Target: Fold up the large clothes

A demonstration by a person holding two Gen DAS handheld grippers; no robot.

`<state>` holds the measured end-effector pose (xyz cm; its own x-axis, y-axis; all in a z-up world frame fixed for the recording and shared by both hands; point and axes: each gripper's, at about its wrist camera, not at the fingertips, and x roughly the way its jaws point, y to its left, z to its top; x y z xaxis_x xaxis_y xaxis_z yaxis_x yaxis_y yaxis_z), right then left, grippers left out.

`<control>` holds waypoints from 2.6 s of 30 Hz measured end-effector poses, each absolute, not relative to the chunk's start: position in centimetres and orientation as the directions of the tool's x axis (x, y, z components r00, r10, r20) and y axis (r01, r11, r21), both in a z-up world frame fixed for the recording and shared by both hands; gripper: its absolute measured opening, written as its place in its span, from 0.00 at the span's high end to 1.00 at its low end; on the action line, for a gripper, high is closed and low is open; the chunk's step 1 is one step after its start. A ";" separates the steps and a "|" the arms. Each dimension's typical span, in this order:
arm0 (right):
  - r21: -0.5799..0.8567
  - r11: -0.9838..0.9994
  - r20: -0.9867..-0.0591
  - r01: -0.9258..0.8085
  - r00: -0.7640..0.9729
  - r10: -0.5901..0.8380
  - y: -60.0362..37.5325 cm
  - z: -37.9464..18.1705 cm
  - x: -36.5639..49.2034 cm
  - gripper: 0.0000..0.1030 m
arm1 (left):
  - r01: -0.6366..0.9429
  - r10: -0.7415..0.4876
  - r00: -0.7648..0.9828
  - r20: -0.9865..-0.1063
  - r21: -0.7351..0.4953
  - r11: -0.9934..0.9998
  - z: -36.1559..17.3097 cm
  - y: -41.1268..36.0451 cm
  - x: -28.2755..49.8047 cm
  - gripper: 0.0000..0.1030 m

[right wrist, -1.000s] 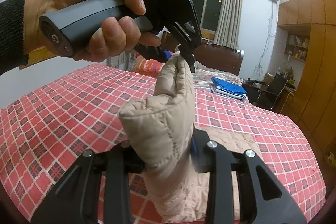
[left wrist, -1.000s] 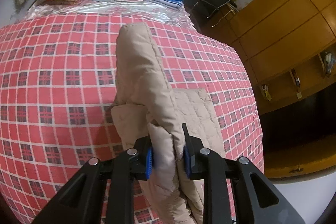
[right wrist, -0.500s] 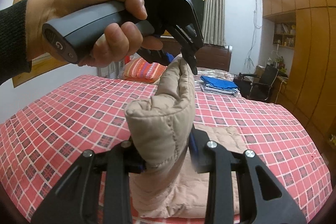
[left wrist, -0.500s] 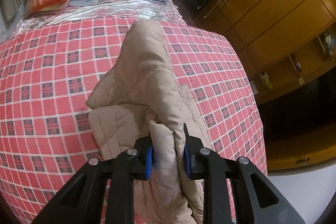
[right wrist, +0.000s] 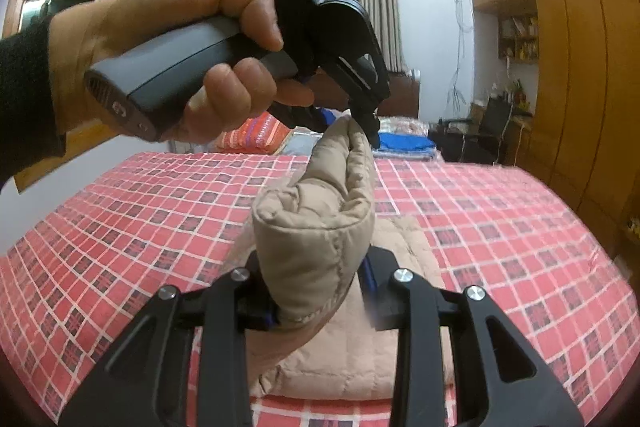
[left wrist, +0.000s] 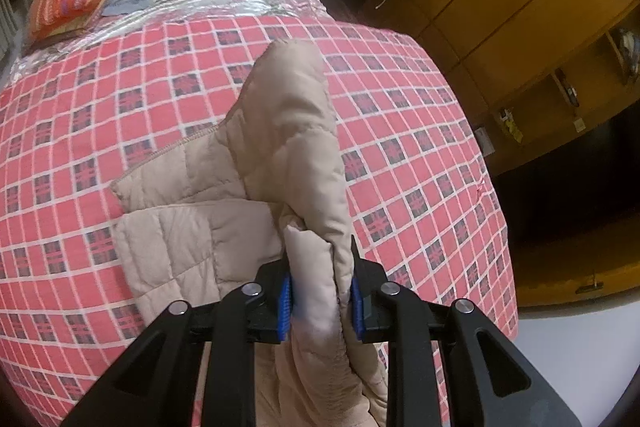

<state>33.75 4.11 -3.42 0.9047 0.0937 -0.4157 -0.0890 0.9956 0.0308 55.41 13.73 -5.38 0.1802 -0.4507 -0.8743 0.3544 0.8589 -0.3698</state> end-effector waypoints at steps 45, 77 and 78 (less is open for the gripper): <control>0.867 0.494 -0.372 -0.062 0.580 0.725 -15.8 -13.7 39.2 0.30 | 0.497 -0.653 0.311 -0.691 -0.467 0.731 -10.4 16.7 46.3 0.44; 0.730 0.670 -0.552 -0.134 0.462 0.694 -15.8 -10.1 45.9 0.35 | 0.518 -0.767 0.293 -0.571 -0.579 0.629 -12.4 23.0 43.3 0.25; 0.730 0.669 -0.559 -0.139 0.441 0.702 -15.5 -9.9 45.1 0.30 | 0.494 -0.753 0.306 -0.582 -0.579 0.648 -12.5 23.5 44.6 0.25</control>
